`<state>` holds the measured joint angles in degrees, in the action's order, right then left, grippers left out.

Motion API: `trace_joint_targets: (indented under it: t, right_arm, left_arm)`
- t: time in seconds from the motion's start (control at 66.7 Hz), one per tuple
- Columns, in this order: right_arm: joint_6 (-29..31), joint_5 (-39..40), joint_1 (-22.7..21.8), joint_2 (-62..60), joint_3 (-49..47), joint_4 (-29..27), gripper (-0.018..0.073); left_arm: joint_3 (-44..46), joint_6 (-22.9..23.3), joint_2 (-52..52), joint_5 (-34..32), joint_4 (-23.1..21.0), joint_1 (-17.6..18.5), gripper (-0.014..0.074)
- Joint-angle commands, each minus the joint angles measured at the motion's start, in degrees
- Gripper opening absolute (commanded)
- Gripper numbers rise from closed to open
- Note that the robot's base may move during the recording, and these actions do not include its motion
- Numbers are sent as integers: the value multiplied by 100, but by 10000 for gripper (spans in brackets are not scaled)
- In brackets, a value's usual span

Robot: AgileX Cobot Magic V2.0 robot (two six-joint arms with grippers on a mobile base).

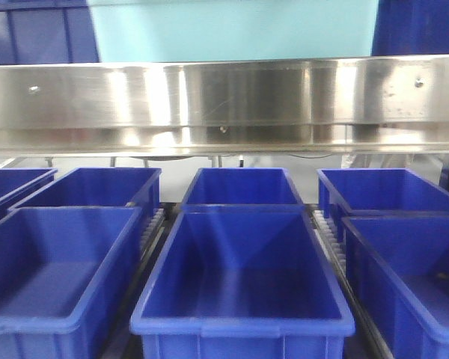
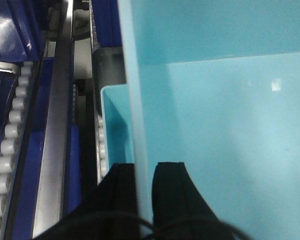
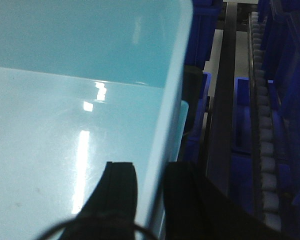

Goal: Move two blue bins to right shelf middle

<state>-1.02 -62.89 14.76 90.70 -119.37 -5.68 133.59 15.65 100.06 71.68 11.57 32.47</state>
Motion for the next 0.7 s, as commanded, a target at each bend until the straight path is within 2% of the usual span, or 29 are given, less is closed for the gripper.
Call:
trace_joint_targets:
  t: [0.0,0.689]
  right_arm:
    - [-107,334,-38,-7,-46,201,-165]
    - [-107,334,-38,-7,-46,201,-165]
  left_arm:
    - [89,-41,-101,-172,-200,51,-111]
    - [89,-41,-101,-172,-189,51,-111]
